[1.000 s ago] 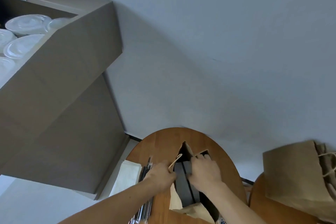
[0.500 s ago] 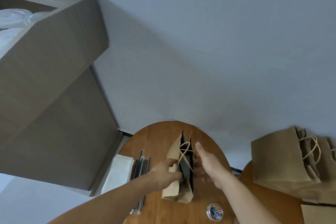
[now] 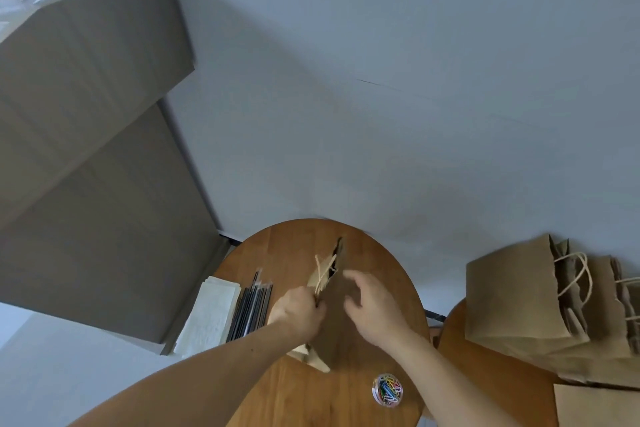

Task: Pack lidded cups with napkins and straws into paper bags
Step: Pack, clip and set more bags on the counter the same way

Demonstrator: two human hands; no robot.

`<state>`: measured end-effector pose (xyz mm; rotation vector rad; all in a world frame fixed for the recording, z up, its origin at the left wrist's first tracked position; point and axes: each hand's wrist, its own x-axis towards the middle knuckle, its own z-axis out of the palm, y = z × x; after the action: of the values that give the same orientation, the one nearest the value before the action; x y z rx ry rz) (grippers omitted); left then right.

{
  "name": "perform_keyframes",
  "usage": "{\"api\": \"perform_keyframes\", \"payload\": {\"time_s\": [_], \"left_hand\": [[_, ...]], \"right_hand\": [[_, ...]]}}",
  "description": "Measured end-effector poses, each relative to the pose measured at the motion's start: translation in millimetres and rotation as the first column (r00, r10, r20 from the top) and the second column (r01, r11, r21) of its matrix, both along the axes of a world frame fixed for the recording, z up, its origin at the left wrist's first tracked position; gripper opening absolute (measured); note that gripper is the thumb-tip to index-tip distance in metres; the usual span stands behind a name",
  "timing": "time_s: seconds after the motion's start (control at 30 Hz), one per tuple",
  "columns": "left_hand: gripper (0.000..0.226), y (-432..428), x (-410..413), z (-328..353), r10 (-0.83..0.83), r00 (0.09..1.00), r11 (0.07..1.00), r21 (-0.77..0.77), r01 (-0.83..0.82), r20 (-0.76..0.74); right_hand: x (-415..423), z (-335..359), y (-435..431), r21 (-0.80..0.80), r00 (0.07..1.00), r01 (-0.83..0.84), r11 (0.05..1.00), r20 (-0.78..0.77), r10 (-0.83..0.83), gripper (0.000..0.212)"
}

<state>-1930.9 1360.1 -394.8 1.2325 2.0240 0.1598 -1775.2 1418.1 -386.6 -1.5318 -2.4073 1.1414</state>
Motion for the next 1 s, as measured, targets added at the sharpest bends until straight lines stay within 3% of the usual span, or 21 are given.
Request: {"api": "perform_keyframes", "payload": {"time_s": [0.07, 0.1, 0.23, 0.37, 0.47, 0.6, 0.7, 0.8, 0.87, 0.93, 1.0], "left_hand": [[0.036, 6, -3, 3, -0.080, 0.995, 0.997, 0.008, 0.081, -0.067], [0.036, 10, -5, 5, -0.133, 0.986, 0.991, 0.009, 0.134, -0.101], [0.032, 23, -11, 13, -0.366, 0.910, 0.929, -0.019, 0.370, -0.193], [0.014, 36, -15, 18, -0.545, 0.810, 0.834, -0.034, 0.551, -0.216], [0.012, 38, -17, 15, -0.524, 0.824, 0.842, 0.010, 0.539, -0.216], [0.011, 32, -13, 5, -0.317, 0.932, 0.931, 0.128, 0.341, -0.176], [0.007, 30, -13, -2, -0.239, 0.962, 0.942, 0.210, 0.263, -0.131], [0.013, 33, -19, -4, -0.227, 0.972, 0.945, 0.231, 0.233, -0.052], [0.018, 34, -23, -5, -0.252, 0.965, 0.938, 0.229, 0.262, -0.072], [0.022, 36, -25, -7, -0.249, 0.964, 0.937, 0.226, 0.265, -0.098], [0.024, 36, -26, -13, -0.230, 0.969, 0.941, 0.234, 0.246, -0.094]], "right_hand": [[11, 1, 8, 0.330, 0.996, -0.088, 0.940, 0.036, 0.081, 0.054], [16, 2, 12, 0.420, 0.989, -0.148, 0.895, 0.082, 0.124, 0.058], [31, 1, 31, 0.497, 0.939, -0.322, 0.806, 0.274, 0.207, 0.050], [40, 3, 39, 0.567, 0.942, -0.320, 0.759, 0.272, 0.194, 0.018], [46, -3, 39, 0.524, 0.944, -0.319, 0.790, 0.248, 0.217, 0.008], [48, -13, 33, 0.502, 0.971, -0.239, 0.831, 0.150, 0.189, 0.008], [49, -18, 34, 0.493, 0.986, -0.163, 0.855, 0.056, 0.156, 0.006], [57, -24, 31, 0.393, 0.984, 0.143, 0.908, -0.158, -0.087, 0.018], [73, -33, 22, 0.258, 0.901, 0.414, 0.873, -0.254, -0.352, 0.023], [92, -53, 10, 0.182, 0.884, 0.467, 0.865, -0.131, -0.450, 0.015], [110, -82, -4, 0.096, 0.933, 0.330, 0.939, 0.117, -0.340, 0.013]]}}
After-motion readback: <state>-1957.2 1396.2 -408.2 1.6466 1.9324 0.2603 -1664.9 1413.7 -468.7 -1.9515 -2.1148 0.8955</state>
